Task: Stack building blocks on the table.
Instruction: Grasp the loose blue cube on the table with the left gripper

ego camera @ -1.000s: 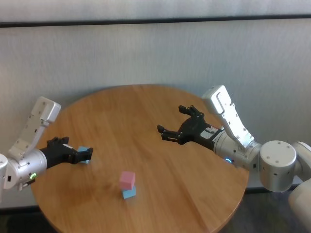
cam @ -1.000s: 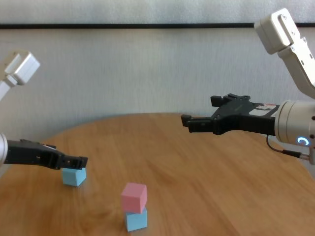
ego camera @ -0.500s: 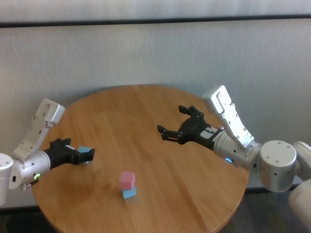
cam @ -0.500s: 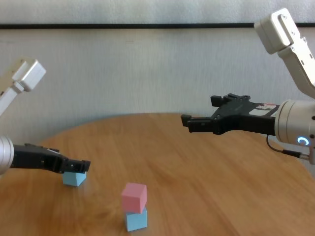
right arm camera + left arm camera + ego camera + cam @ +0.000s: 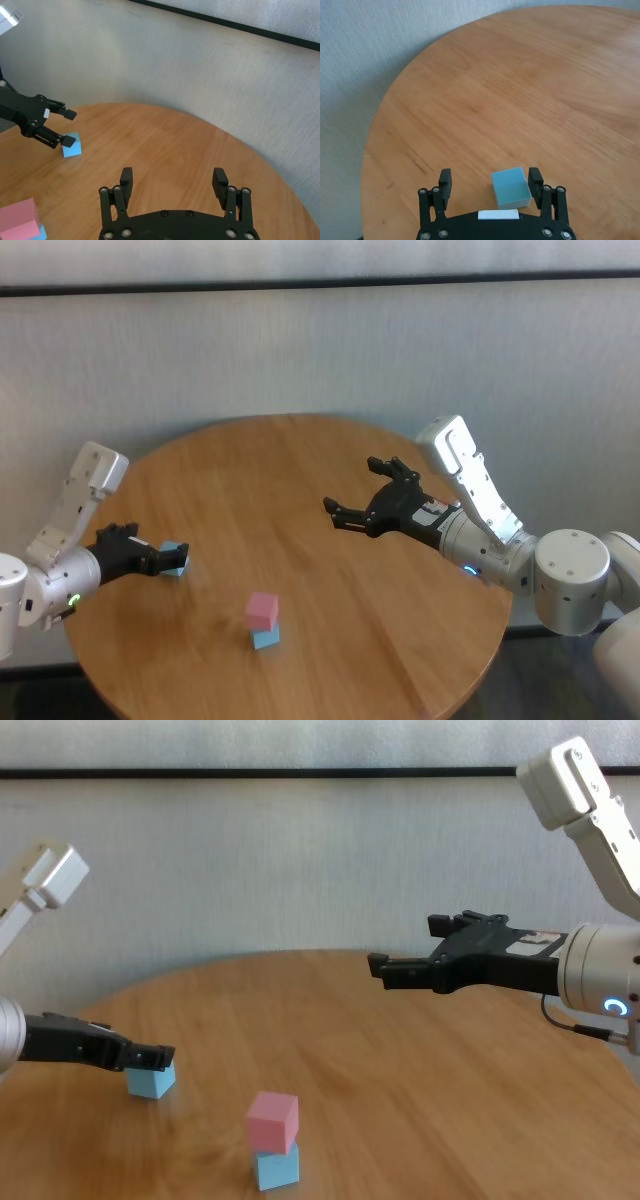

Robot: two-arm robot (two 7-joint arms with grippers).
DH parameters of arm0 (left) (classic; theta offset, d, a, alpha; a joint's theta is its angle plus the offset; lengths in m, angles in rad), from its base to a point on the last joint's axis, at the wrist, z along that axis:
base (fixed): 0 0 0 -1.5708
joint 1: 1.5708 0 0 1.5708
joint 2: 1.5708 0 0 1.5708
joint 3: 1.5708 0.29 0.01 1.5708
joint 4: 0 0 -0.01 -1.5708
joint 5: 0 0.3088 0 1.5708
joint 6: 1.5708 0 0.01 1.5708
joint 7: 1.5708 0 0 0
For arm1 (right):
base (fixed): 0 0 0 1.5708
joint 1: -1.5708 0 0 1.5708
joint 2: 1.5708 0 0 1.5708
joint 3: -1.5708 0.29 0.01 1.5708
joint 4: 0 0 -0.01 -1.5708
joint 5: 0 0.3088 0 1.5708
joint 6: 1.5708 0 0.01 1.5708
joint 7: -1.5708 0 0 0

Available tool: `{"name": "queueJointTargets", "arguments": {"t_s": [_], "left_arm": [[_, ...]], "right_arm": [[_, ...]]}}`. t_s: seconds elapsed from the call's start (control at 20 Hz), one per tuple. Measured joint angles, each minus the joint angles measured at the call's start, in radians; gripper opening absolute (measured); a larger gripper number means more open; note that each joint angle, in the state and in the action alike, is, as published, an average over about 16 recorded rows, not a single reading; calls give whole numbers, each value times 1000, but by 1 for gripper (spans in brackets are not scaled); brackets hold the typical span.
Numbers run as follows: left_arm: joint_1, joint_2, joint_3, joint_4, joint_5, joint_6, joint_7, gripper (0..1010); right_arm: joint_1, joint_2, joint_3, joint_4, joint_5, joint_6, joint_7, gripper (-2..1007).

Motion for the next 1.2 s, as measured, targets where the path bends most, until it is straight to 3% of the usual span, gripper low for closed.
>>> {"name": "queueJointTargets", "arguments": {"t_s": [1.2], "left_arm": [[-16, -35, -34, 51, 30, 22, -46, 1002]], "right_arm": [[0, 0, 0, 0, 0, 0, 0, 1001]]}}
